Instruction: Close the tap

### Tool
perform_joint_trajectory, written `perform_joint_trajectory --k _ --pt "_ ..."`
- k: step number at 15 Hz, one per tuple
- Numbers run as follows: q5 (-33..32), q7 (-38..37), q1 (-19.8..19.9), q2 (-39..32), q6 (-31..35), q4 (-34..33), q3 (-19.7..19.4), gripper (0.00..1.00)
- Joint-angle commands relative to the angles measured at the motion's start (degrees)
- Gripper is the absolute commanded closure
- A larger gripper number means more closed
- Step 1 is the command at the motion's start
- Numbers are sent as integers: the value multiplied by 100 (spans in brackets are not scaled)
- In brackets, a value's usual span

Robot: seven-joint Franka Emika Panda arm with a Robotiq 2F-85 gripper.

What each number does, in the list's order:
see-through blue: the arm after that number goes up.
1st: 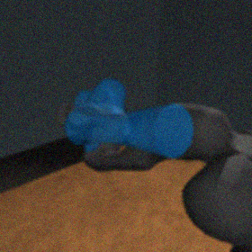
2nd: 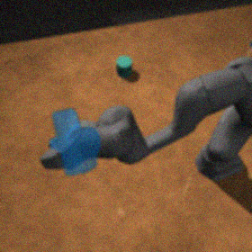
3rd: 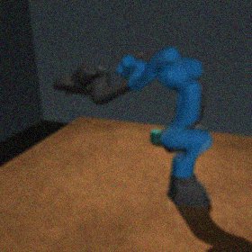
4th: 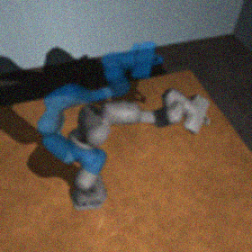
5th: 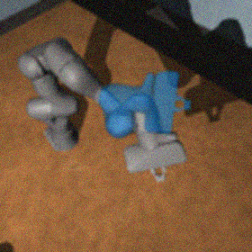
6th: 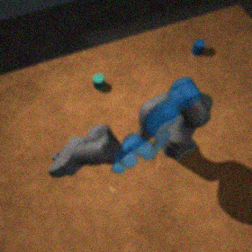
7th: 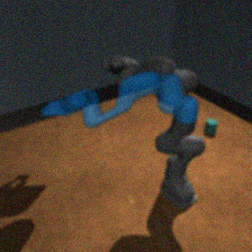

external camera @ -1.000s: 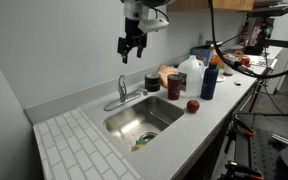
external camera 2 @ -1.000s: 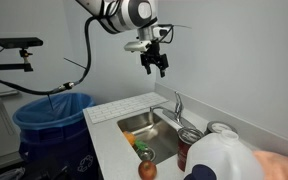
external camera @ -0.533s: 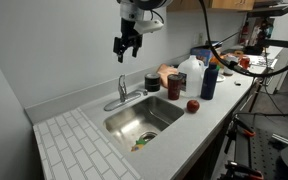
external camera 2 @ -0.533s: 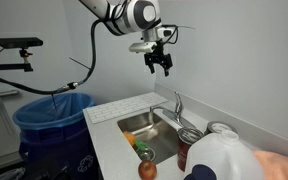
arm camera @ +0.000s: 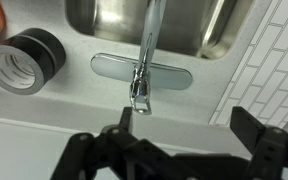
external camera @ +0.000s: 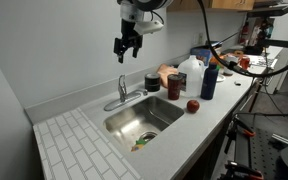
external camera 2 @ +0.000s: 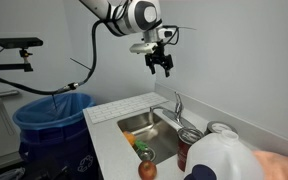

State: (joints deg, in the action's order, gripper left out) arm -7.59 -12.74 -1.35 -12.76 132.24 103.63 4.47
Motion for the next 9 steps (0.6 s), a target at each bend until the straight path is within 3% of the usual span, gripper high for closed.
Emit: perform_joint_trajectory --k 1,9 --pt "-134 -90 -126 -567 192 -523 -244 0" --pt "-61 4 -260 -1662 625 -1513 -430 0"
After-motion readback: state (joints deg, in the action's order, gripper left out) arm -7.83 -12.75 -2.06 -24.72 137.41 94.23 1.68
